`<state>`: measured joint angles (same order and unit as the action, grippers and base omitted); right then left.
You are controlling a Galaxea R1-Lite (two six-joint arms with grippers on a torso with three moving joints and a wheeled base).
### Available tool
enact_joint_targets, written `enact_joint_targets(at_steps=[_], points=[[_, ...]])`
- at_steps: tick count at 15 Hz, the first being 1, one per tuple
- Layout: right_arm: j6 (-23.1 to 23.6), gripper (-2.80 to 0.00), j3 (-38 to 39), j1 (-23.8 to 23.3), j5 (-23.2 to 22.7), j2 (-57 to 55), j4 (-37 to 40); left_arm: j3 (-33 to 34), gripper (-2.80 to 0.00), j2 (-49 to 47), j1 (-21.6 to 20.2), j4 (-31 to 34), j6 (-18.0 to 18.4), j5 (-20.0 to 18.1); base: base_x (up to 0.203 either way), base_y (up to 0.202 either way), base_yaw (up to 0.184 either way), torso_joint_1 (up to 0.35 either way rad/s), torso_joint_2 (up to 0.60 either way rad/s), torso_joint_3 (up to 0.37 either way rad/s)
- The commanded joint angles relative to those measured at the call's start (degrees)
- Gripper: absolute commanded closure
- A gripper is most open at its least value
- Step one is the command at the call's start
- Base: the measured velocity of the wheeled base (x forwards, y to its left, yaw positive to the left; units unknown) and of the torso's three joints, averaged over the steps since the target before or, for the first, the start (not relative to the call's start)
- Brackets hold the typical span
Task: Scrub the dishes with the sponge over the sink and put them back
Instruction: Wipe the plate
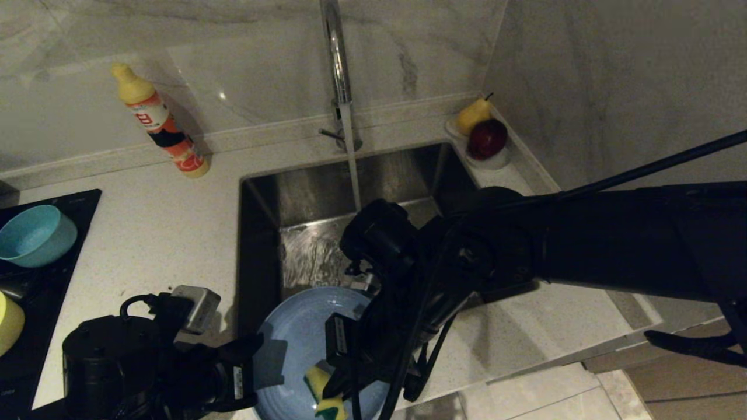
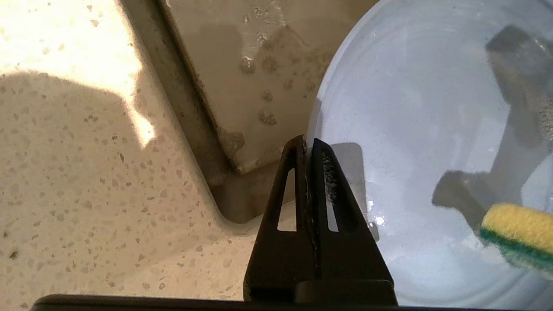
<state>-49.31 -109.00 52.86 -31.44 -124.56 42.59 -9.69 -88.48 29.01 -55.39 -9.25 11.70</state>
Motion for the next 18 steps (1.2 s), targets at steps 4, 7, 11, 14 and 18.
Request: enact_joint_targets(at_steps=[4, 7, 11, 14, 18], points=[[-0.26, 0.00, 2.04, -2.41, -0.38, 0.29, 0.30, -0.68, 0.00, -0.38, -0.01, -0.33, 0.02, 0.16, 0.000, 0.000, 0.000, 0.000, 0.00, 0.000], [-0.18, 0.00, 4.53, -3.67, -0.35, 2.09, 0.46, -0.03, 0.00, -0.76, -0.01, -0.30, -0.15, 0.13, 0.000, 0.000, 0.000, 0.000, 0.00, 0.000], [0.00, 0.00, 4.64, -4.57, -0.34, 2.43, -0.11, 0.17, 0.00, -0.50, -0.01, -0.24, -0.06, 0.16, 0.000, 0.000, 0.000, 0.000, 0.00, 0.000], [0.00, 0.00, 3.88, -3.99, -0.38, 1.96, -0.58, 1.07, 0.00, -0.72, -0.01, -0.24, 0.00, 0.23, 0.000, 0.000, 0.000, 0.000, 0.00, 0.000], [-0.17, 0.00, 0.68, -2.56, -0.29, 1.65, -0.15, 0.64, 0.00, -0.20, 0.08, -0.15, 0.11, 1.92, 0.000, 0.000, 0.000, 0.000, 0.00, 0.000]])
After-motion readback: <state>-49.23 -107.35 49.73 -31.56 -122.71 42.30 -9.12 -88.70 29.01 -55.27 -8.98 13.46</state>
